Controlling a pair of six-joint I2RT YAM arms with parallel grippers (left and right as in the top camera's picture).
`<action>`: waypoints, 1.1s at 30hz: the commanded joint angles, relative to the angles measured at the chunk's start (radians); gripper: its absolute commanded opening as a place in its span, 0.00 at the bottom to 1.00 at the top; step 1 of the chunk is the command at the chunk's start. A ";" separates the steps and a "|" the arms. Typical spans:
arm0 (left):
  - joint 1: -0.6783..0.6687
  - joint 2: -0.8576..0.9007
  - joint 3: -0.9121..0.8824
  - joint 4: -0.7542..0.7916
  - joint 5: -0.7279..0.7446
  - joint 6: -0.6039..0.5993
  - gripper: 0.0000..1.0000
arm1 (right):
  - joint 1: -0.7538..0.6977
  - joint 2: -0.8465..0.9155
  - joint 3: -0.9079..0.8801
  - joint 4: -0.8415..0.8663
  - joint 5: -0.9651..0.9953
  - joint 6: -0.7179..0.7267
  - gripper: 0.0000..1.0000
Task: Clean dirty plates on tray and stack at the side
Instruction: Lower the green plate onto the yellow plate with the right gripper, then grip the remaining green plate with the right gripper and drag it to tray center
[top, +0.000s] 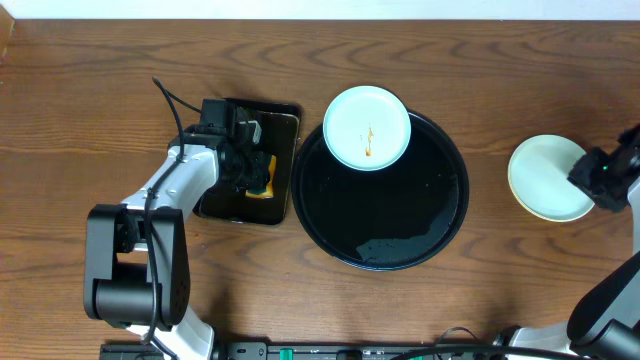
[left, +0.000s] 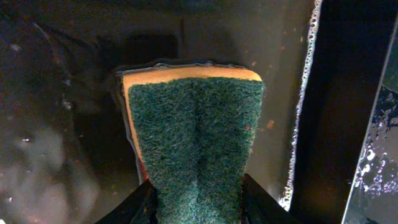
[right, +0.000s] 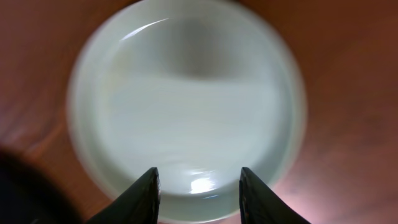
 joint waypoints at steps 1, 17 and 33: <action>0.002 0.013 -0.010 -0.006 -0.007 -0.001 0.38 | 0.051 0.005 0.000 -0.007 -0.236 -0.069 0.41; 0.002 0.013 -0.013 0.011 -0.102 -0.065 0.45 | 0.388 0.005 0.000 -0.011 -0.304 -0.085 0.59; 0.001 0.013 0.004 0.109 -0.080 -0.081 0.08 | 0.655 0.088 0.000 0.111 -0.212 0.001 0.53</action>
